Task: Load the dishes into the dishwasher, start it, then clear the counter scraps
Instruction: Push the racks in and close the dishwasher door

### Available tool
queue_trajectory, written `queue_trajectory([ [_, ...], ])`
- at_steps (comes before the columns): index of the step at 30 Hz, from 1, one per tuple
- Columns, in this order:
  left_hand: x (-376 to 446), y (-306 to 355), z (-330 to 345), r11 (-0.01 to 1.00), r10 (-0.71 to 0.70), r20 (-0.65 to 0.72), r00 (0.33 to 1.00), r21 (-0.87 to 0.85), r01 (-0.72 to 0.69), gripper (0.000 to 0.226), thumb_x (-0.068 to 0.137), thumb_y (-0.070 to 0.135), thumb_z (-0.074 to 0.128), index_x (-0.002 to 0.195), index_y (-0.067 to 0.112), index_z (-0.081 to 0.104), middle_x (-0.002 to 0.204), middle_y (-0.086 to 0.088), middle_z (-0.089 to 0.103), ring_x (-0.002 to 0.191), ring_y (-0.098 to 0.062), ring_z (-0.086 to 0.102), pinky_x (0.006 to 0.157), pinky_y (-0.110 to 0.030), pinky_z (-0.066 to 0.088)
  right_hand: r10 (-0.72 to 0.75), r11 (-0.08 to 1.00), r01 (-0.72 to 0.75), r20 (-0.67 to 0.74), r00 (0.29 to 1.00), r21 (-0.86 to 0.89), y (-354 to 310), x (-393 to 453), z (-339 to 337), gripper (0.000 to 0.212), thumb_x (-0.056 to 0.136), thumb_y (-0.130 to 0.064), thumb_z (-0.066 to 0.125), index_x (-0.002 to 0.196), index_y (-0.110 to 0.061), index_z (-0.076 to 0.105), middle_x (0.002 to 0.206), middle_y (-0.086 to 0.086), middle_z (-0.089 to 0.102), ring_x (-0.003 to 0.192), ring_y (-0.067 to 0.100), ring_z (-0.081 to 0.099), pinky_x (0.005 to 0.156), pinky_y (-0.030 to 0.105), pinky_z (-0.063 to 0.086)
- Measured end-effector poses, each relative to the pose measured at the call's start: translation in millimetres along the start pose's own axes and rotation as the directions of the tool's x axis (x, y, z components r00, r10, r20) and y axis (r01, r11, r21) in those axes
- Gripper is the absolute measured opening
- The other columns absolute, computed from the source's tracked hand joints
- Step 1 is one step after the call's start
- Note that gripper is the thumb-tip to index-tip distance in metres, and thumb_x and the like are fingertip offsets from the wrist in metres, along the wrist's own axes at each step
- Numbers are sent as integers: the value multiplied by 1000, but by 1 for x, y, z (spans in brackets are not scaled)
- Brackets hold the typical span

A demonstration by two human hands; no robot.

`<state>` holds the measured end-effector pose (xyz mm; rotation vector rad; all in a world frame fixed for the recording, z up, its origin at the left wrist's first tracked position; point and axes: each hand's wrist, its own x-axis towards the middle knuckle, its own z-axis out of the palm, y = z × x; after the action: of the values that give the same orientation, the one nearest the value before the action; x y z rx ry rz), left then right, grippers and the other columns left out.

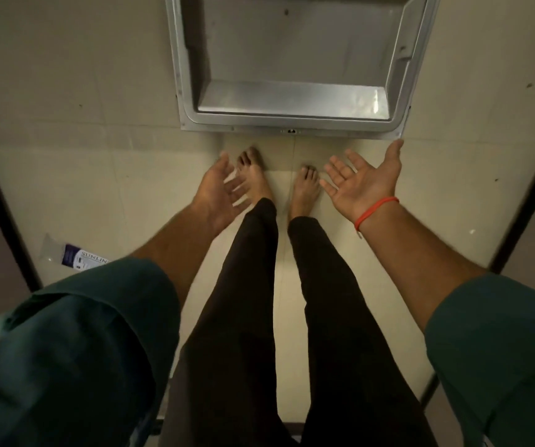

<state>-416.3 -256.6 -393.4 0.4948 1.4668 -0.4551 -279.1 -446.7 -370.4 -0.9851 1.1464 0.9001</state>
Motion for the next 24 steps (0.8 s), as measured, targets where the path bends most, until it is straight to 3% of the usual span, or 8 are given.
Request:
queue_trajectory([
  [8,52,3,-13,1000,-13,-51,999,-3,13,63,106,54,39,159,20,33,153,-11,48,136,-27,51,117,-48,38,45,999,-45,-27,999,-7,16,46,0,93,91,-79,30,154,-10,33,157,18,37,145,33,35,118,49,26],
  [14,98,-1,0,998,-42,-55,998,-40,40,68,105,60,33,159,17,31,150,-11,51,132,-28,54,107,-47,44,58,998,-59,-68,996,-5,20,93,-2,94,91,-79,30,154,-10,32,157,18,37,145,34,35,117,49,27],
  [16,116,-4,3,995,-49,-60,997,-86,44,72,105,62,32,159,15,31,147,-12,53,130,-29,55,104,-47,46,62,998,-63,-80,995,-11,22,111,-5,93,92,-79,29,155,-10,31,157,18,36,145,34,35,117,49,27],
  [24,189,-3,6,916,-39,-49,998,-400,17,84,102,69,23,161,10,20,152,-18,49,136,-33,51,114,-49,39,68,998,-68,-140,988,0,29,193,-9,94,93,-77,27,158,-9,19,160,21,29,146,37,32,117,51,25],
])
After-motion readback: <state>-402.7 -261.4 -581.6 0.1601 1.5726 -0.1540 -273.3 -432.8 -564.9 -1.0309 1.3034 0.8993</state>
